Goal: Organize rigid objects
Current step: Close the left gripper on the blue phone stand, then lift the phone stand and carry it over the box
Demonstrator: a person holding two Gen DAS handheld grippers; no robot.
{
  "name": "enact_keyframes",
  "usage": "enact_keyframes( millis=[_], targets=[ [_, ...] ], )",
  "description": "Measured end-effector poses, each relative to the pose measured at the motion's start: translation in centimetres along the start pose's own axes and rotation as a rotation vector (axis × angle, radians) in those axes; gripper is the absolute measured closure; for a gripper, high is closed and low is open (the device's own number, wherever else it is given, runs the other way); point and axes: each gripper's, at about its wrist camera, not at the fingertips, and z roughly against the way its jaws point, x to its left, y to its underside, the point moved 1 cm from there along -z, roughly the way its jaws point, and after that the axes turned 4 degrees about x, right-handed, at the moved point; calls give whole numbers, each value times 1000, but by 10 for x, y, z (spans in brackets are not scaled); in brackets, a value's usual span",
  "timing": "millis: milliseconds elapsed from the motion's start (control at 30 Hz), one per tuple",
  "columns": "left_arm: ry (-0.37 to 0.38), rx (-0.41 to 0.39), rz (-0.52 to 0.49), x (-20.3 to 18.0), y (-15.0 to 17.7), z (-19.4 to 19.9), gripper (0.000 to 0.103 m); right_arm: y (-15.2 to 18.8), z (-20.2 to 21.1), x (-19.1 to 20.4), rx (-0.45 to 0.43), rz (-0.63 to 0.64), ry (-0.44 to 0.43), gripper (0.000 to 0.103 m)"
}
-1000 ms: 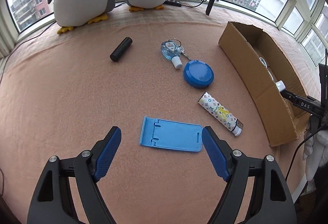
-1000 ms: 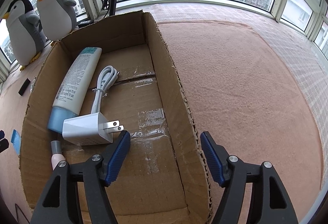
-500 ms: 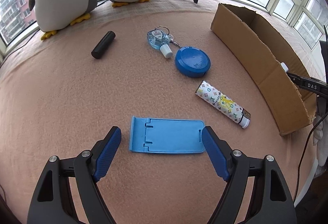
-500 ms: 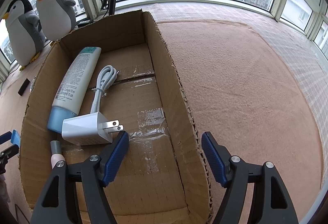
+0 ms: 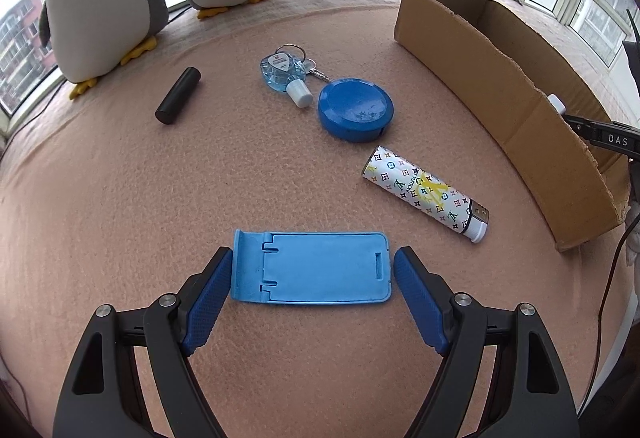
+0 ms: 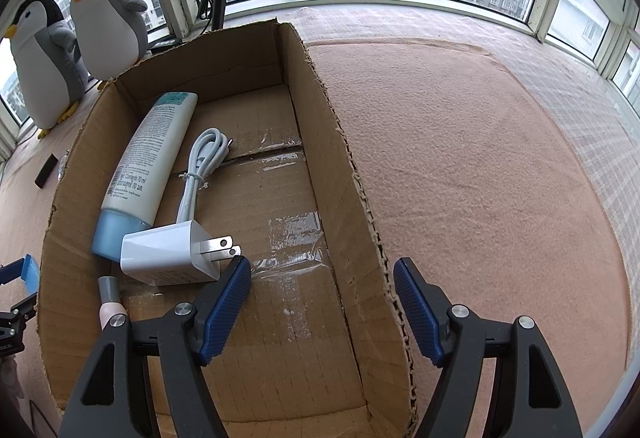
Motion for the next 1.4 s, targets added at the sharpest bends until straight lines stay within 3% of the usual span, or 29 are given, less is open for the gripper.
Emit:
enact_keyframes(
  millis=[1000, 1400],
  targets=[
    [25, -39, 28, 2, 3, 9, 25, -1, 0, -1, 0, 6, 10, 33],
    [45, -119, 4, -8, -19, 39, 25, -1, 0, -1, 0, 5, 8, 33]
  ],
)
